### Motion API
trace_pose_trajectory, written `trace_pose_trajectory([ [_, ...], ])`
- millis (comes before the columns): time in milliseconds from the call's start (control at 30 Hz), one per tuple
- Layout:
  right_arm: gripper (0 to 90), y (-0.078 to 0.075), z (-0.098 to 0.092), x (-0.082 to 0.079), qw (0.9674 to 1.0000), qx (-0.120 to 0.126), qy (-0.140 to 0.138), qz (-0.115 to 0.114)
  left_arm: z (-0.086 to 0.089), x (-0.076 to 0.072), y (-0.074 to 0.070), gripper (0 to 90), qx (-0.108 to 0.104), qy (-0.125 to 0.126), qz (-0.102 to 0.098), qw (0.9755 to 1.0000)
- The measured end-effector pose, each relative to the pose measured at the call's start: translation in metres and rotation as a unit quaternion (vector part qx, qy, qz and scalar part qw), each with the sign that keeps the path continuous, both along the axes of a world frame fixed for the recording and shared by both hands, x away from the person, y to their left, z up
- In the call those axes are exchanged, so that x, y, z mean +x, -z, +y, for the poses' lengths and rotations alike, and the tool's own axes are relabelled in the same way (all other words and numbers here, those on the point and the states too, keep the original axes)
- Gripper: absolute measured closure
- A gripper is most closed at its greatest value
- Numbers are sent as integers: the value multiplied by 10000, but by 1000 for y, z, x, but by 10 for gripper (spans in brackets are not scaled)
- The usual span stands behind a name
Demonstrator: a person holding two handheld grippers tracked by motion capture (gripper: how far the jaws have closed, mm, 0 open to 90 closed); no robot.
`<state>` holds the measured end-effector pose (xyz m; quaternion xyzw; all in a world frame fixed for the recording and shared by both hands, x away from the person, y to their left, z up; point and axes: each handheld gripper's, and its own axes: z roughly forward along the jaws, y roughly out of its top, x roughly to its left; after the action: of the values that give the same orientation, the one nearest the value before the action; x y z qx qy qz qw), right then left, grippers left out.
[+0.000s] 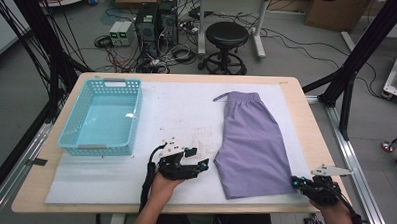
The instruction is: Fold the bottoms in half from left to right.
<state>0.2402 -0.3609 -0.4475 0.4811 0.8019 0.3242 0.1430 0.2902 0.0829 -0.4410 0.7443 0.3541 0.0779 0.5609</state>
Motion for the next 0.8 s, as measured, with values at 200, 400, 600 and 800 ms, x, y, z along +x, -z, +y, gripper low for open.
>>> trace_pose_trajectory([
  [200,716,0,-2,0,9996,263,104,19,-12,3,3,400,87,-26,147,9999],
  [400,668,0,1,10,9992,206,276,-183,-40,19,8,399,261,-39,346,9991],
  [600,900,4,1,19,9994,-33,204,-282,-60,31,14,564,851,-163,695,9938],
  [800,900,0,0,19,9981,-184,269,-524,-64,27,17,867,1385,-164,590,9885],
])
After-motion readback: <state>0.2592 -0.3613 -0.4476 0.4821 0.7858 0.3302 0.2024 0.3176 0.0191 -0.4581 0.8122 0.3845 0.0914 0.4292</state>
